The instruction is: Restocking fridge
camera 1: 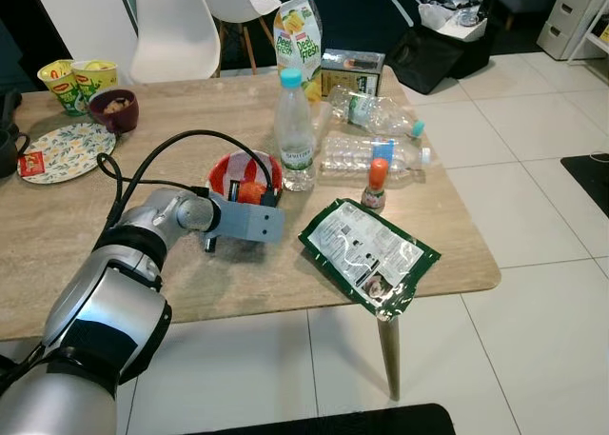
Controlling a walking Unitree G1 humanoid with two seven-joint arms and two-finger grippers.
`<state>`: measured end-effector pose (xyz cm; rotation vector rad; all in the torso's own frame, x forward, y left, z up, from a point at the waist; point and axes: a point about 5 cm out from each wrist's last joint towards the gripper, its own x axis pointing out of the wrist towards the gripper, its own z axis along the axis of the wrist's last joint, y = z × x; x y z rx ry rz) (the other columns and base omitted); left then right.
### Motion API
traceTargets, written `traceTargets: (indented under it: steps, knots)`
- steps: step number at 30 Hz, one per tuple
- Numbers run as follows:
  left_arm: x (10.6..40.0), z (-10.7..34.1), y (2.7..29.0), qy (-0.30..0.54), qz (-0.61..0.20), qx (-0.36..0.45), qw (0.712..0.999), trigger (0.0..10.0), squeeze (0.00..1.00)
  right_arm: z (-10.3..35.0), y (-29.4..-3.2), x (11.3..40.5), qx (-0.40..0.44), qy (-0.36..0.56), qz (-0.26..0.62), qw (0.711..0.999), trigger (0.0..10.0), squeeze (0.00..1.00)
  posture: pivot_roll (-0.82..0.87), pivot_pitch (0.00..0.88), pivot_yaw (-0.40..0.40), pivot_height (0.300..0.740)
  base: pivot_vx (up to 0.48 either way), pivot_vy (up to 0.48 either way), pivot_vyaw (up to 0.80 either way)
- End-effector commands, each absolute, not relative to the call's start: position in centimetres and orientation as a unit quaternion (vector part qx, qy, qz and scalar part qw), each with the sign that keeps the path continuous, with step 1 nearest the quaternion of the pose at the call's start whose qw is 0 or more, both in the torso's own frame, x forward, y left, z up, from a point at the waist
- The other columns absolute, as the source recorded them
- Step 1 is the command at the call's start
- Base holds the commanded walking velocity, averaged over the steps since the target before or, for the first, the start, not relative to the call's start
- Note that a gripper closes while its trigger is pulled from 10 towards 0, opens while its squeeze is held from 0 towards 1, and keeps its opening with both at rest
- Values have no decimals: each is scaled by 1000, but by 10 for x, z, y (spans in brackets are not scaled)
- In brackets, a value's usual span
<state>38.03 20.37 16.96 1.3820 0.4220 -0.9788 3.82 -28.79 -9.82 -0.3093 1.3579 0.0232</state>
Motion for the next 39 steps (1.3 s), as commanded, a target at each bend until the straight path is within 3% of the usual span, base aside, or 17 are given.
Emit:
traceTargets:
  steps: [1, 12, 17, 27, 39]
  knots:
    - [368, 148, 214, 242, -466, 577, 625, 10000, 0, -100, -285, 34, -137, 633, 12, 762, 10000, 0, -151, 69, 9, 740, 0, 0, 0]
    - [349, 142, 255, 318, -475, 554, 606, 10000, 0, -101, -276, 54, -128, 623, 10, 772, 10000, 0, -109, 0, 15, 740, 0, 0, 0]
    - [338, 138, 271, 326, -476, 538, 614, 10000, 0, -103, -272, 58, -120, 624, 7, 772, 10000, 0, -84, 0, 19, 740, 0, 0, 0]
    - [323, 131, 275, 307, -504, 504, 631, 10000, 0, -106, -265, 54, -114, 631, 8, 767, 10000, 0, -61, 0, 18, 740, 0, 0, 0]
    - [315, 154, 270, 269, -521, 525, 617, 10000, 0, -100, -283, 50, -112, 633, -37, 765, 10000, 0, -42, 0, 24, 740, 0, 0, 0]
